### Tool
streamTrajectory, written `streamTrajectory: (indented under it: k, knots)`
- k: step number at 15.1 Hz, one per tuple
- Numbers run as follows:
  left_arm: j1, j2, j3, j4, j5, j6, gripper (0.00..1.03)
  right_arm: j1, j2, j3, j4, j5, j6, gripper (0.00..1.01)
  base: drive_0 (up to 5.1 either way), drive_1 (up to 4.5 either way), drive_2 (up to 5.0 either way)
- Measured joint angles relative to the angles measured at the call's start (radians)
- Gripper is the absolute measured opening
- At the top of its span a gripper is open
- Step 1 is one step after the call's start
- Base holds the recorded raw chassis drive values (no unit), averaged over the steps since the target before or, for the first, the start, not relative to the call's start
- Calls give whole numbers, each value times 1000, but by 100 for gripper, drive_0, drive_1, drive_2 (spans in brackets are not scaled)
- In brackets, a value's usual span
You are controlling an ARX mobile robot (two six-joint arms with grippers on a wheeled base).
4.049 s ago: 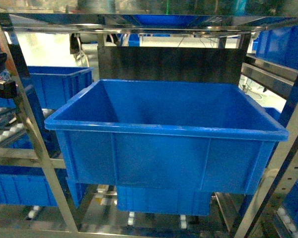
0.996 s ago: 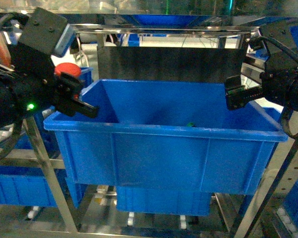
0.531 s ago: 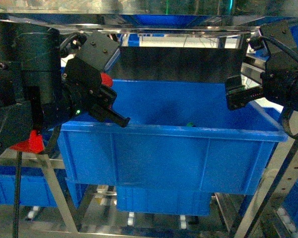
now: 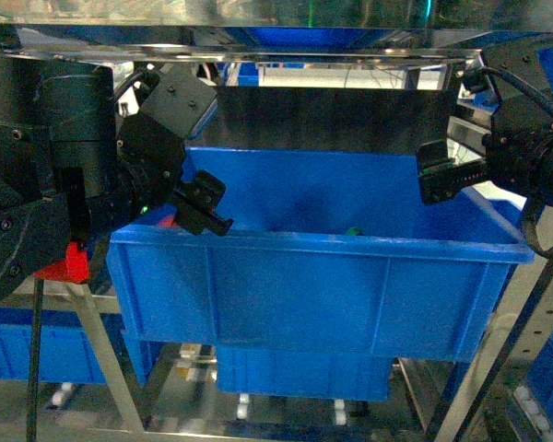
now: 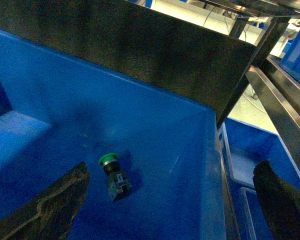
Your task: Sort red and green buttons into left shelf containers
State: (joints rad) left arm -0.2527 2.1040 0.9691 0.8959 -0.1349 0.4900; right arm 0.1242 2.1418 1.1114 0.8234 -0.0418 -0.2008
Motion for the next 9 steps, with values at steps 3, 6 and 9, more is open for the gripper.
streamTrajectory:
  k: [3,6,9]
  knots:
    - [0,0,0,0,0,11,98,0,0,0,0,0,0,98,0,0,0]
    - [0,0,0,0,0,11,98,0,0,0,0,0,0,98,0,0,0]
    - [0,0,0,0,0,11,98,0,0,0,0,0,0,98,0,0,0]
